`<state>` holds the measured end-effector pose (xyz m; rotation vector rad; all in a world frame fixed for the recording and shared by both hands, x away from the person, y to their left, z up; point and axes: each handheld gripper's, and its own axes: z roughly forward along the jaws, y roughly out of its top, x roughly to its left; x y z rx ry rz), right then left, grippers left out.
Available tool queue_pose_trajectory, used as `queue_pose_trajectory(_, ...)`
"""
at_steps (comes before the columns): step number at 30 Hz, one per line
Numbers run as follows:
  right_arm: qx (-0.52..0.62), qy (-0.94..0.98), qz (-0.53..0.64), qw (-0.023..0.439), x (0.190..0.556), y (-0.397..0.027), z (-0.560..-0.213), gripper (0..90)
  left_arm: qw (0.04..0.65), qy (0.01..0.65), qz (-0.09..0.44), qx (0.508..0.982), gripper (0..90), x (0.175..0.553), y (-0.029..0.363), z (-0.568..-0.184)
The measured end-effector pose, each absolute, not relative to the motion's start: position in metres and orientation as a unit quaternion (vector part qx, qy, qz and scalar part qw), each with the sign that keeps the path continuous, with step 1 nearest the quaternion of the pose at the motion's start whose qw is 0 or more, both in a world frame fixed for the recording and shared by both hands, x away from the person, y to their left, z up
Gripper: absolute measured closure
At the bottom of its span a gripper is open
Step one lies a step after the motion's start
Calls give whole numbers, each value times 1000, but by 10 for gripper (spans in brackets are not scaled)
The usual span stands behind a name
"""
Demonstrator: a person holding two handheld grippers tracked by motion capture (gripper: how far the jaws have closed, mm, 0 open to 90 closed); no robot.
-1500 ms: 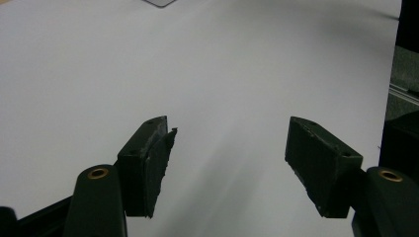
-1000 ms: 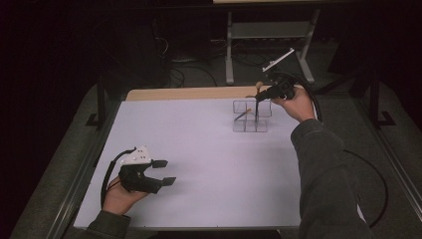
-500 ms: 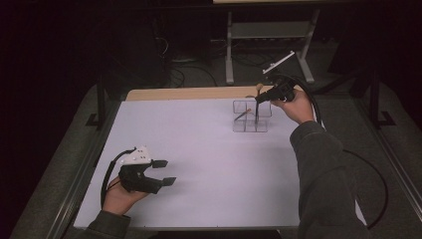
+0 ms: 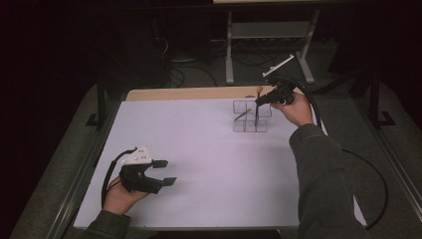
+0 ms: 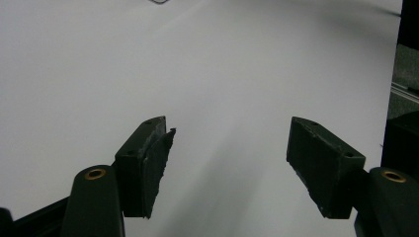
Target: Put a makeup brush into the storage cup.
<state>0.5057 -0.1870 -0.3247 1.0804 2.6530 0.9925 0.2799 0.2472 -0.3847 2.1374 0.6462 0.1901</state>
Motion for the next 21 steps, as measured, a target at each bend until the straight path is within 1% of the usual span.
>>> queue_pose_trajectory(1, 354, 874, 328, 57, 506, -186, -325, 819, 435, 259, 77, 859, 319, 280, 247, -385)
queue_pose_trajectory(3, 355, 874, 328, 56, 507, -185, -325, 751, 435, 259, 77, 859, 318, 280, 248, -385)
queue_pose_trajectory(10, 362, 869, 333, 52, 505, -187, -326, 703, 431, 255, 79, 862, 317, 280, 248, -384)
queue_pose_trajectory(21, 369, 857, 356, 51, 490, -200, -329, 672, 431, 257, 79, 861, 312, 280, 247, -384)
